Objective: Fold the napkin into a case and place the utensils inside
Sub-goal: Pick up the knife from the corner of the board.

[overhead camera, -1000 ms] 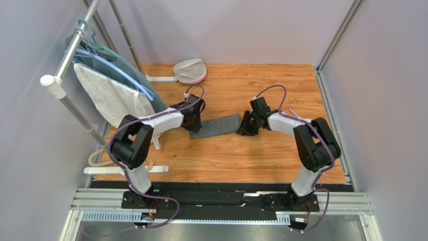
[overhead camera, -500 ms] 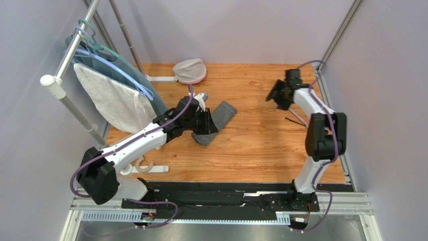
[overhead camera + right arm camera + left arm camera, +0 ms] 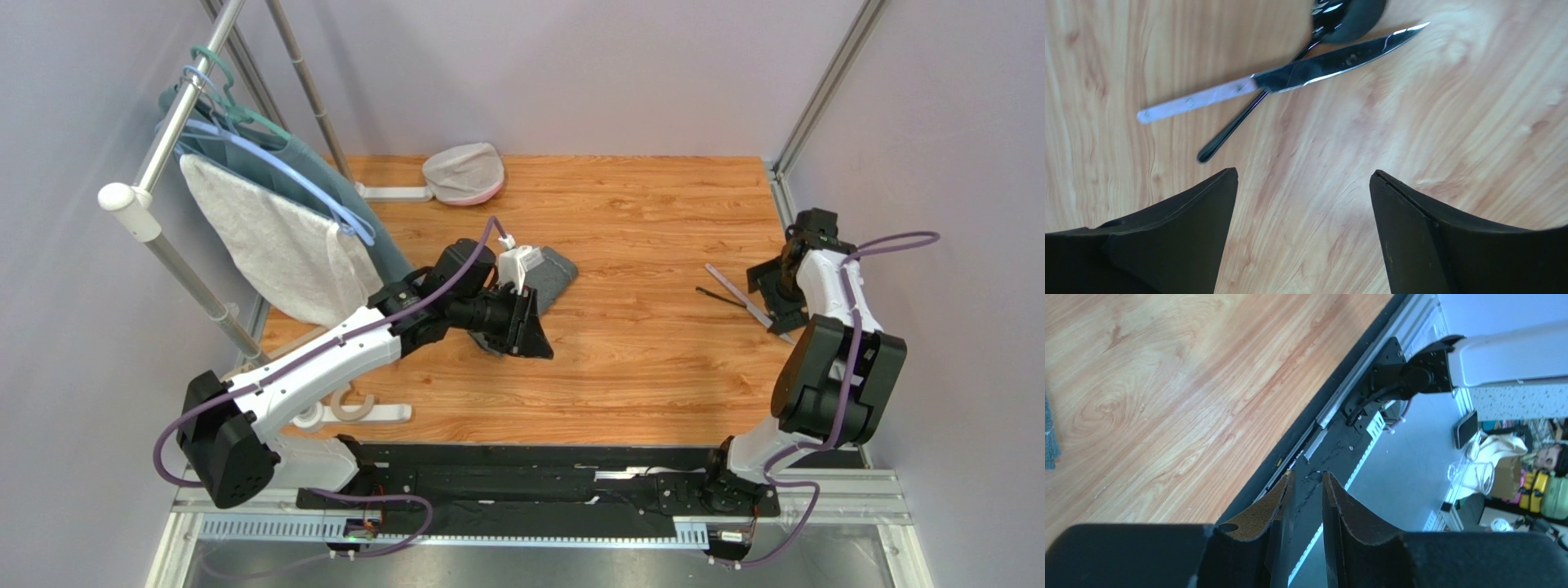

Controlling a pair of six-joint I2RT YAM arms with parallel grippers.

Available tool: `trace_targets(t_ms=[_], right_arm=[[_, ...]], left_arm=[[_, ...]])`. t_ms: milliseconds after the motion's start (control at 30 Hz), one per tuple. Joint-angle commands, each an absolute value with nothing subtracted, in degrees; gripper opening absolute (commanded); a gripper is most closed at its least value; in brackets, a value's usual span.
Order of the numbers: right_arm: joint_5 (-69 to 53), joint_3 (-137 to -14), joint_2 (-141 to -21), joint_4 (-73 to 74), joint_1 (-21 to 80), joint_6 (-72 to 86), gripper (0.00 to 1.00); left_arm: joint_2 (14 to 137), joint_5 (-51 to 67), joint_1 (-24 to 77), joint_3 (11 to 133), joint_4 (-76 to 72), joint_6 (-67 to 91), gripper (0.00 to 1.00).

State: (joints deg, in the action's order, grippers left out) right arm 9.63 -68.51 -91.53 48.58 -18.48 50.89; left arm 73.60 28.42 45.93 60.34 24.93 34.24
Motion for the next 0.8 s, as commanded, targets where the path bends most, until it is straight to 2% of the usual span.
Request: trace_targets(t_ms=[0, 167, 300, 667, 767], right_arm=[[14.15, -69.33, -91.39, 47.38, -21.44, 49.94, 0.84], [12.31, -70.58, -96.58, 48.34, -22.24, 49.3, 0.83], [7.65, -72.76, -101.42, 46.32, -22.06, 54.48, 0.82], [11.51, -79.09, -106.87, 46.49, -22.32, 67.05, 0.81], [11.08, -81.81, -110.29, 51.39, -22.32, 69.43, 0.79]], left_arm=[[72.42, 30.76, 48.51, 65.21, 28.74, 29.36, 0.31], [73.12, 30.59, 49.31, 65.39, 28.65, 29.18, 0.31], [74.62, 28.48, 49.31, 66.27, 29.09, 28.65, 0.31], [78.04, 28.12, 49.31, 68.11, 28.48, 29.44, 0.31], [78.57, 27.78, 49.31, 68.64, 28.65, 29.36, 0.31]])
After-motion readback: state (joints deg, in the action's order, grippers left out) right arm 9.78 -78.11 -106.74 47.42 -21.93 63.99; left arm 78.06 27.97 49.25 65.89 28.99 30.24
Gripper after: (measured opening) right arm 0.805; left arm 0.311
